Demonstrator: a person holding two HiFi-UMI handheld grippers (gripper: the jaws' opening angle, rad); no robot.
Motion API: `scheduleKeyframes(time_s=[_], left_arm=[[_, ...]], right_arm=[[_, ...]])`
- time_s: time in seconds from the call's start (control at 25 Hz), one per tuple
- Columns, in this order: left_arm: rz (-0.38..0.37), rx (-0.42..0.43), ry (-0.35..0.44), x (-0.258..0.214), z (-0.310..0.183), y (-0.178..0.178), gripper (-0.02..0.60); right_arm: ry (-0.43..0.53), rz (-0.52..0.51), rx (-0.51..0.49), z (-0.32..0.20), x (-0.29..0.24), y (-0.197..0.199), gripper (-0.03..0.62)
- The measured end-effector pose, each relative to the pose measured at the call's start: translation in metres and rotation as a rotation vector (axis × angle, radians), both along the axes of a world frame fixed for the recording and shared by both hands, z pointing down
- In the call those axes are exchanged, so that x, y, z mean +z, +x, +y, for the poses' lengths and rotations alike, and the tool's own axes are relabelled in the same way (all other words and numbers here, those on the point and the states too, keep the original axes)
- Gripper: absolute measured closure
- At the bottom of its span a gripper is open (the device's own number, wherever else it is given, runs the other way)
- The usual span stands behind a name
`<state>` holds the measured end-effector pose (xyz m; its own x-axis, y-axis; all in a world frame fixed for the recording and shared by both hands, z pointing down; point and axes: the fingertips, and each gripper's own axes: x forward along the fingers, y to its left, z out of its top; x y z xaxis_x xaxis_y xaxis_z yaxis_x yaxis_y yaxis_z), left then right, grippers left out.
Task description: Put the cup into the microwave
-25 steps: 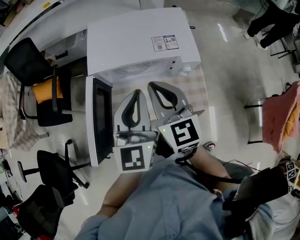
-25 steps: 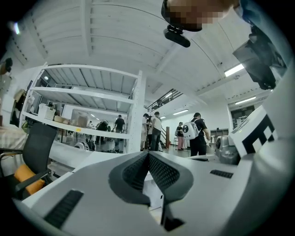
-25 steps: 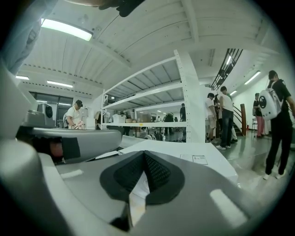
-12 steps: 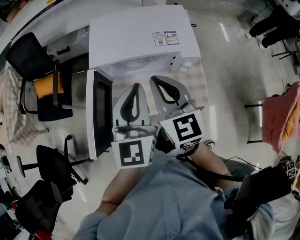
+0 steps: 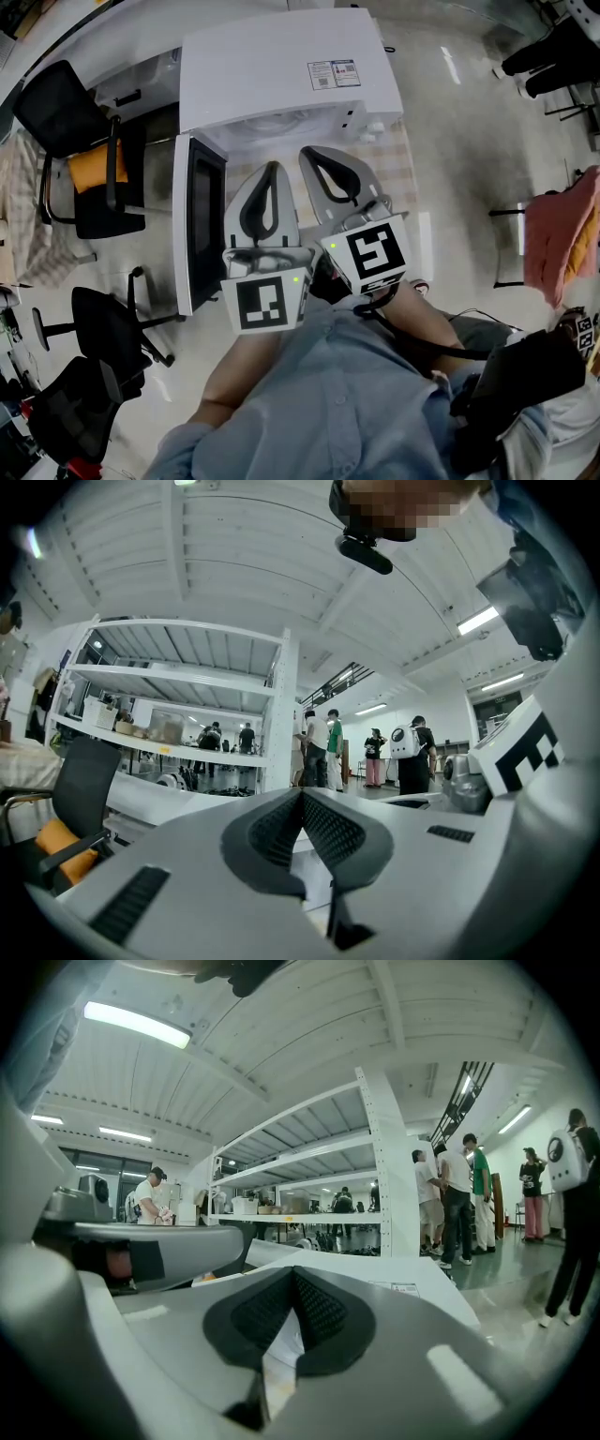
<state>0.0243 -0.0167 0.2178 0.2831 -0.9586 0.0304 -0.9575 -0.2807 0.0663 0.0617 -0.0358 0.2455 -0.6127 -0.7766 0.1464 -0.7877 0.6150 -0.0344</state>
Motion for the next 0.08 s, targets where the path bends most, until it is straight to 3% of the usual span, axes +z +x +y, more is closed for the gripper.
scheduleKeyframes(time_s=[0.08], left_arm=[[0.000,0.000,-0.002,0.0001,-0.0006,-0.0001,0.575]], right_arm=[[0.001,-0.002,0.003,-0.0006,-0.0007,0.0000,0.594]])
